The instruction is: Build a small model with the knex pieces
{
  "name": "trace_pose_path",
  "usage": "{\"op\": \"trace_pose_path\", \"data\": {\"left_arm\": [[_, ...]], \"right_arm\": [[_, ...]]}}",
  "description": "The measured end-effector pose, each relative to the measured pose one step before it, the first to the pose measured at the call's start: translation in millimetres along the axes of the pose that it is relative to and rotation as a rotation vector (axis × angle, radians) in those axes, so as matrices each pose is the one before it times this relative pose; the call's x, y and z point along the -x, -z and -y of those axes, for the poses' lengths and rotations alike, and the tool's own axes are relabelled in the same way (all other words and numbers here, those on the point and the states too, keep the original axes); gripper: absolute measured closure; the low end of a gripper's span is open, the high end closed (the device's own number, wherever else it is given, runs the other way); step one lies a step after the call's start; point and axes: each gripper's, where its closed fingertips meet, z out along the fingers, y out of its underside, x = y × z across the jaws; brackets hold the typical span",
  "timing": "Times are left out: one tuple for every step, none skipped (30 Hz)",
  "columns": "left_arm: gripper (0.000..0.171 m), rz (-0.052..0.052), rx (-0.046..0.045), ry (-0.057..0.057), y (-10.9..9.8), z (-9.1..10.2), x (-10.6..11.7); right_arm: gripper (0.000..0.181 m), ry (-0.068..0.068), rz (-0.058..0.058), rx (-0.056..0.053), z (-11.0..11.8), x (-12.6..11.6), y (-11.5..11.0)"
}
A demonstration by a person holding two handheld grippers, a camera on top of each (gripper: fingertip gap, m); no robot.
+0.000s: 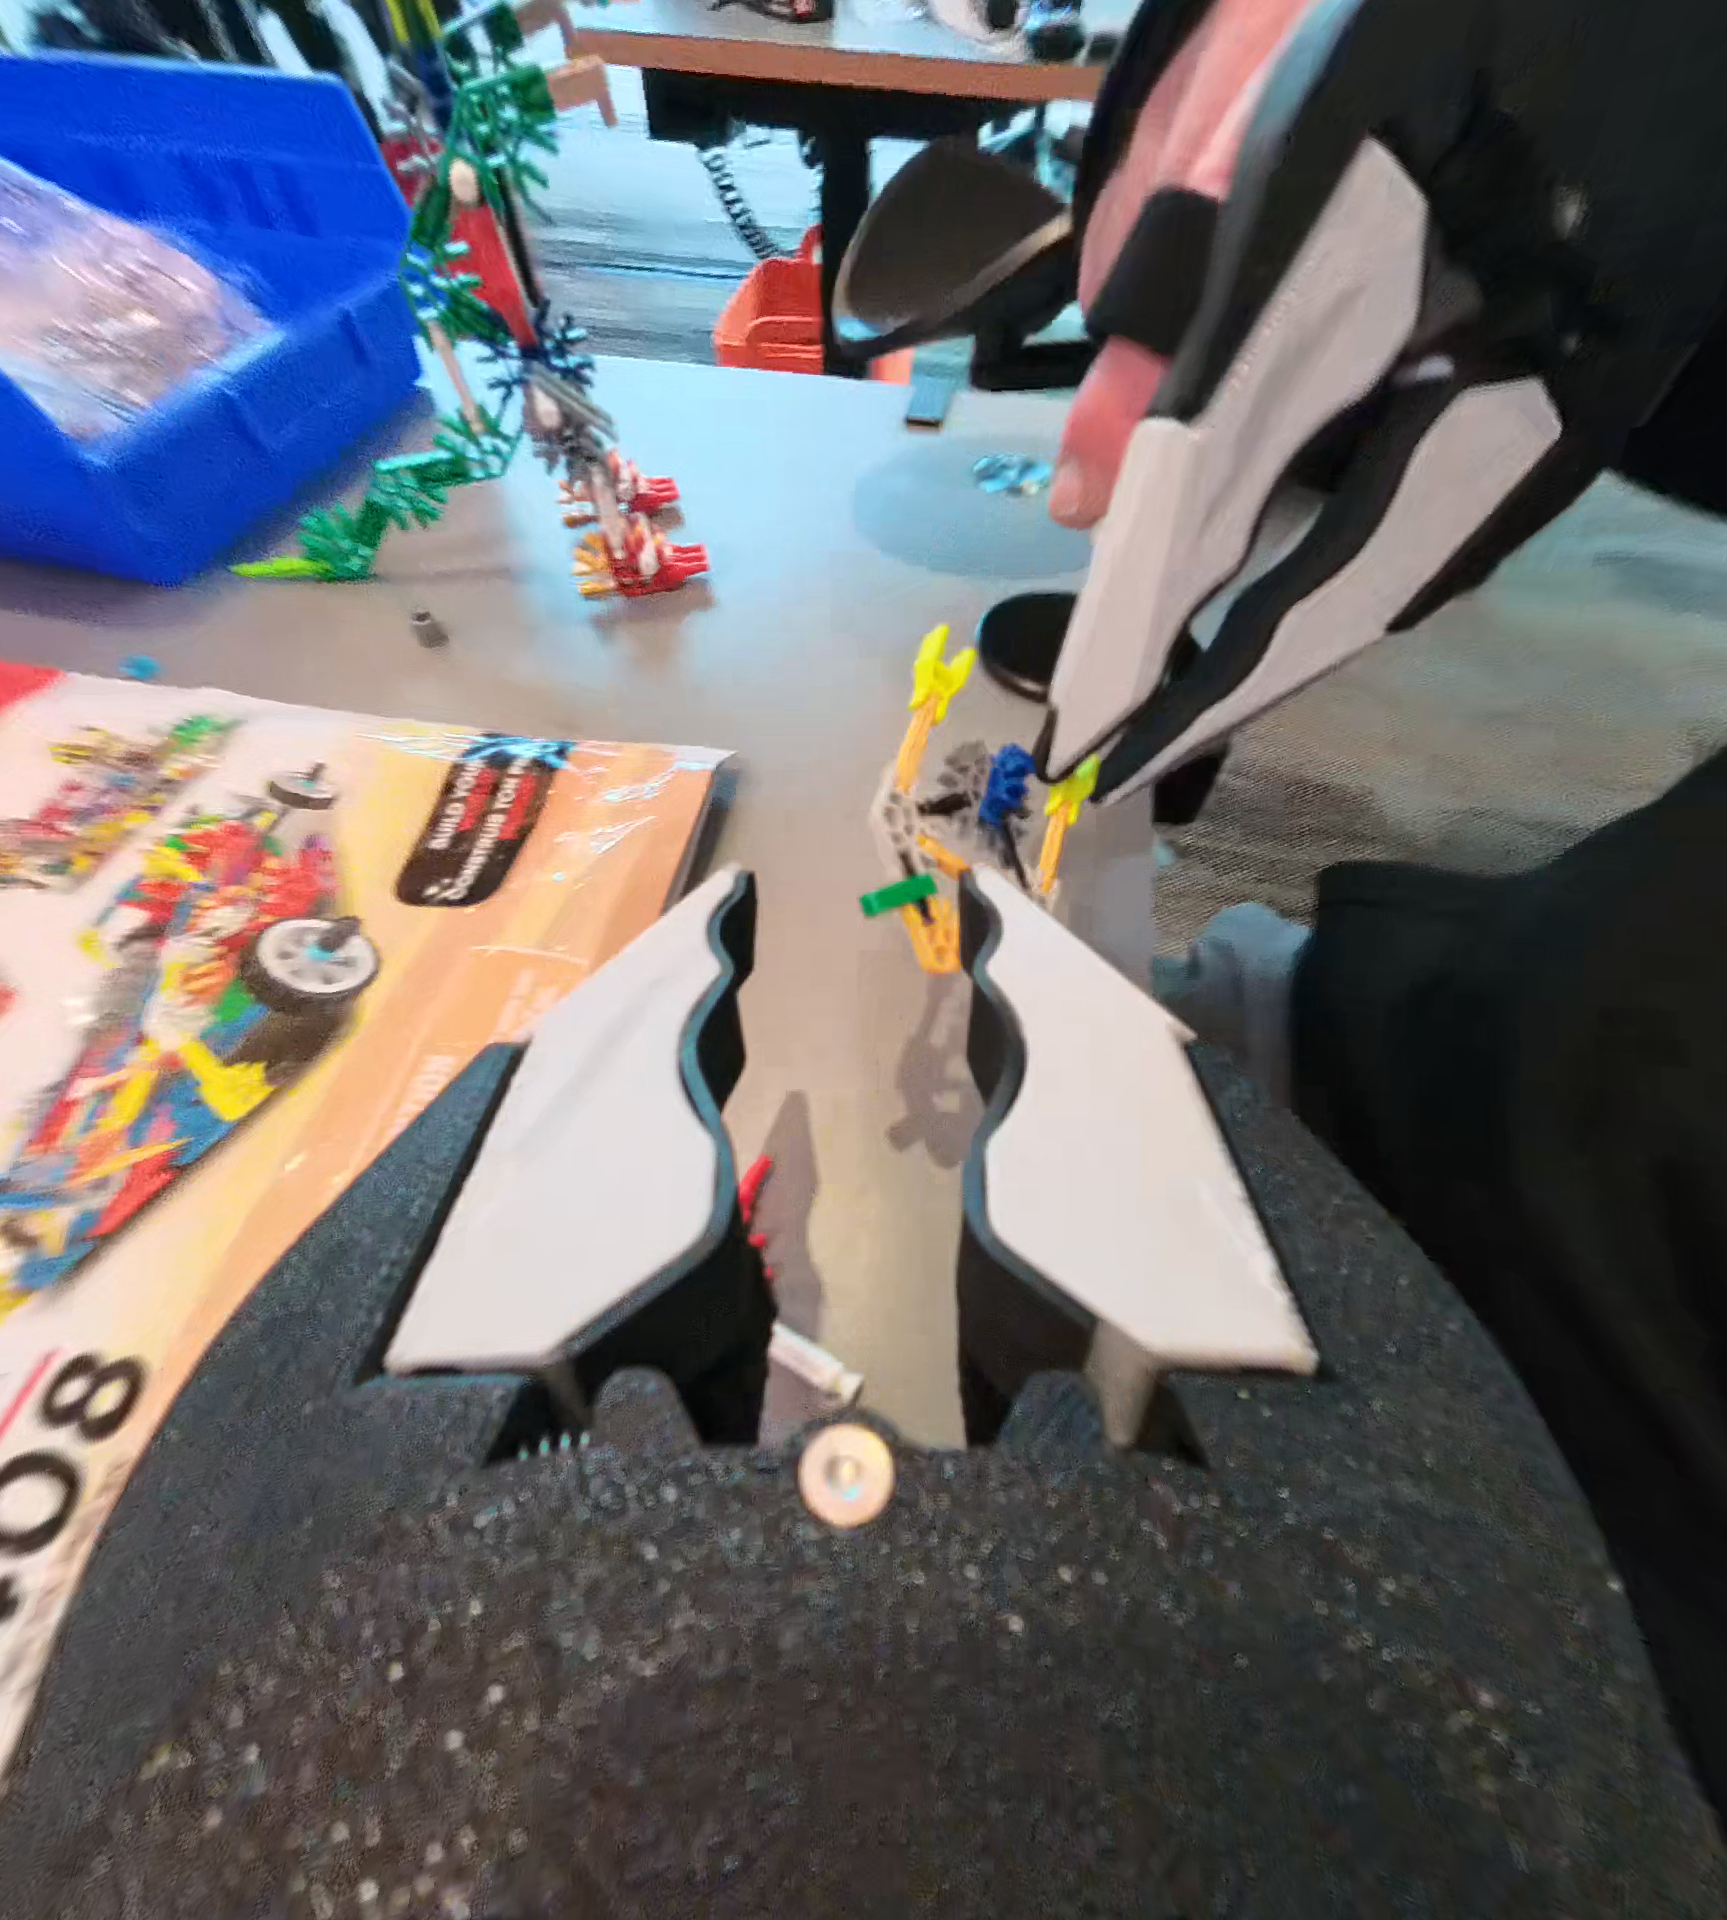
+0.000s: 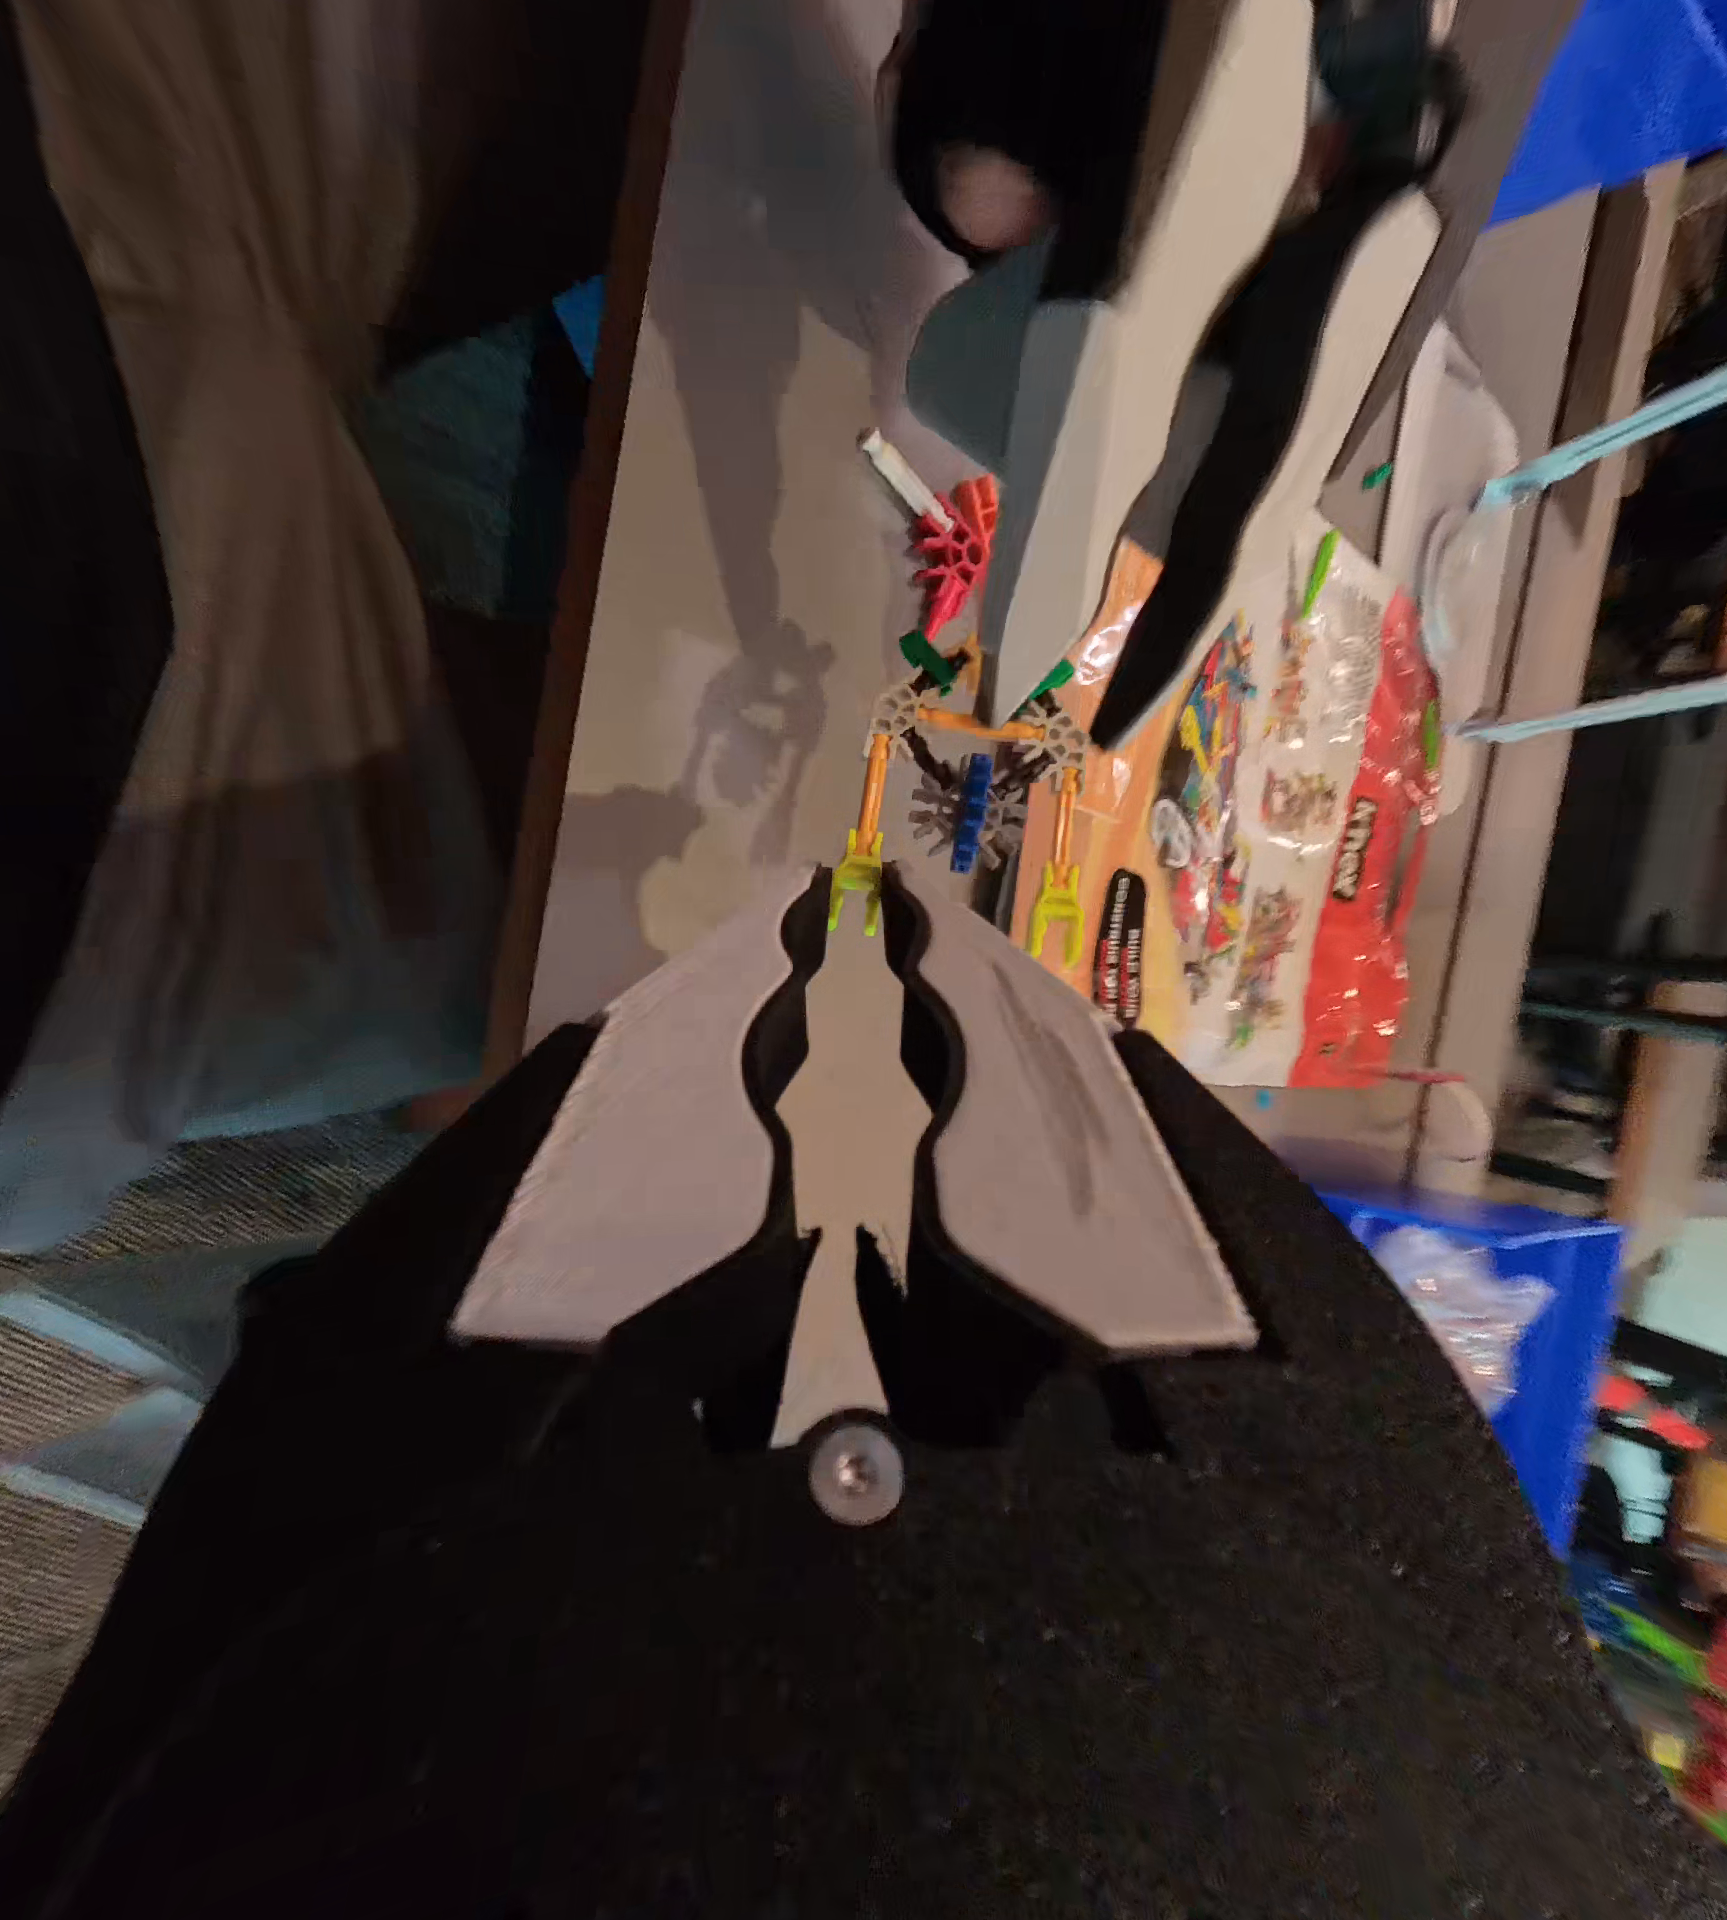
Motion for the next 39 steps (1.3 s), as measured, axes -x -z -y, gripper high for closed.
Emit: {"op": "trace_pose_path", "data": {"left_arm": [[0.137,-0.0404,0.00160,0.0418,-2.62,0.62,-1.74],[0.142,-0.0394,0.00406,0.0290,-2.35,0.50,-2.88],[0.146,-0.0127,-0.00933,0.0102,-1.52,2.33,-0.27],[0.151,-0.0087,0.00290,0.0100,-1.62,0.45,-0.13],[0.151,-0.0168,0.01066,0.0128,-1.88,-0.97,-1.26],[0.154,-0.0034,-0.00615,0.0106,-0.91,1.14,1.01],[0.155,-0.0104,-0.01306,0.0223,-0.53,2.04,0.56],[0.157,-0.0129,-0.01256,0.0301,-0.53,1.87,0.62],[0.160,-0.0059,-0.02064,0.0202,0.08,2.91,1.53],[0.161,-0.0120,-0.01992,0.0175,0.14,2.63,0.19],[0.161,-0.0135,-0.01000,0.0214,-0.21,1.01,-0.12],[0.162,-0.0087,-0.01193,0.0189,-0.22,1.47,0.55],[0.163,-0.0215,-0.01424,0.0143,-0.10,1.73,-1.76],[0.163,-0.0240,-0.00921,0.0192,-0.30,1.19,-2.10],[0.164,-0.0069,-0.00847,0.0178,-0.65,1.40,0.51],[0.164,-0.0079,-0.01229,0.0087,-0.75,2.04,-0.10],[0.165,-0.0087,-0.00655,0.0098,-0.89,1.34,-0.43],[0.165,-0.0001,-0.01140,0.0094,-0.93,2.23,0.67],[0.166,0.0017,-0.01388,0.0086,-0.82,2.48,0.92],[0.168,-0.0072,-0.01321,0.0089,-1.03,2.38,-0.55],[0.169,-0.0084,-0.01886,0.0110,-0.84,3.21,-0.78],[0.169,0.0083,-0.02080,0.0089,-1.17,3.33,1.51],[0.169,0.0045,-0.01239,0.0060,-1.66,1.87,0.88],[0.169,-0.0041,-0.00906,0.0049,-1.73,1.33,-0.28],[0.170,-0.0009,-0.01322,0.0081,-1.43,1.90,0.57],[0.170,-0.0024,-0.00875,0.0107,-1.63,1.40,0.49],[0.170,-0.0052,-0.00530,0.0061,-1.69,0.90,-0.13],[0.170,0.0007,-0.01890,0.0037,-1.03,3.06,0.26],[0.171,-0.0005,-0.01473,0.0067,-1.48,2.46,-0.11],[0.171,0.0003,-0.00716,0.0019,-1.80,1.45,-0.16],[0.171,0.0108,-0.01473,-0.0020,-1.66,2.49,1.27],[0.171,0.0005,-0.01948,0.0039,-1.40,3.29,-0.02],[0.171,-0.0114,-0.01489,0.0117,-1.67,2.72,-1.35],[0.171,-0.0085,-0.01754,0.0078,-1.48,3.00,-1.02],[0.171,0.0035,-0.01654,0.0004,-1.42,2.82,0.52],[0.171,0.0018,-0.01016,0.0008,-1.34,2.02,0.43],[0.171,-0.0035,-0.01768,0.0041,-0.95,3.33,-0.50],[0.171,0.0017,-0.02819,0.0019,-0.33,5.14,0.09],[0.171,0.0016,-0.03667,-0.0021,-0.03,6.17,-0.50]], "right_arm": [[0.174,0.0369,-0.0152,0.0121,0.31,-1.70,1.45],[0.174,0.0291,-0.0132,0.0123,-0.72,-1.79,1.25],[0.175,0.0264,-0.0147,0.0071,-1.03,-2.17,1.45],[0.175,0.0170,-0.0034,0.0049,-1.67,-0.88,1.17],[0.175,0.0108,0.0004,-0.0003,-1.41,-0.36,1.09],[0.175,0.0066,-0.0018,-0.0043,-1.21,-0.57,0.86],[0.175,-0.0021,0.0014,0.0025,-2.54,-0.51,0.21],[0.174,-0.0010,-0.0035,0.0061,-3.26,-1.03,0.06],[0.174,-0.0004,-0.0082,-0.0013,-2.31,-1.68,0.46],[0.175,-0.0021,-0.0061,-0.0039,-1.71,-1.60,0.75],[0.175,0.0021,-0.0131,0.0054,-2.98,-2.50,0.63],[0.175,0.0059,-0.0112,0.0090,-3.54,-2.06,0.30],[0.175,0.0033,-0.0044,0.0034,-2.44,-1.15,0.40],[0.175,0.0005,-0.0037,-0.0005,-1.65,-0.97,0.37],[0.175,0.0047,-0.0041,0.0028,-1.76,-0.72,0.22],[0.175,0.0033,-0.0037,0.0044,-1.87,-0.69,0.17],[0.175,-0.0025,-0.0054,0.0020,-1.54,-0.89,0.20],[0.175,-0.0055,-0.0085,0.0025,-2.07,-1.48,0.13],[0.175,-0.0048,-0.0081,0.0068,-3.04,-1.37,-0.11],[0.174,-0.0060,-0.0127,0.0054,-3.03,-1.84,0.09],[0.175,-0.0126,-0.0131,-0.0020,-1.97,-2.25,0.49],[0.175,-0.0135,-0.0084,-0.0025,-1.82,-1.79,0.63],[0.174,-0.0073,-0.0074,0.0015,-2.58,-1.25,0.57],[0.174,-0.0084,-0.0125,0.0032,-2.55,-2.19,0.56],[0.174,-0.0099,-0.0122,-0.0002,-1.91,-2.49,0.88],[0.174,-0.0069,-0.0068,-0.0015,-1.69,-1.62,1.02],[0.174,-0.0084,-0.0138,0.0014,-2.20,-2.63,0.80],[0.174,-0.0121,-0.0163,0.0004,-1.87,-3.64,1.00],[0.175,-0.0135,-0.0121,-0.0067,-0.65,-3.11,1.43],[0.176,-0.0183,-0.0105,-0.0144,0.73,-3.28,1.61],[0.176,-0.0212,-0.0117,-0.0081,0.15,-3.77,1.41],[0.176,-0.0124,-0.0214,-0.0058,-0.08,-4.91,1.49],[0.175,-0.0116,-0.0226,-0.0007,-0.93,-5.11,1.26],[0.173,-0.0270,-0.0270,0.0173,-4.01,-6.51,0.32],[0.168,-0.0375,-0.0259,0.0273,-5.95,-6.83,-0.19],[0.166,-0.0487,-0.0303,0.0196,-5.42,-7.53,0.75],[0.165,-0.0752,-0.0272,0.0071,-3.73,-7.41,1.92],[0.163,-0.1014,-0.0246,-0.0004,-2.23,-7.35,2.73],[0.160,-0.1022,-0.0113,-0.0140,0.26,-4.31,3.25]]}}
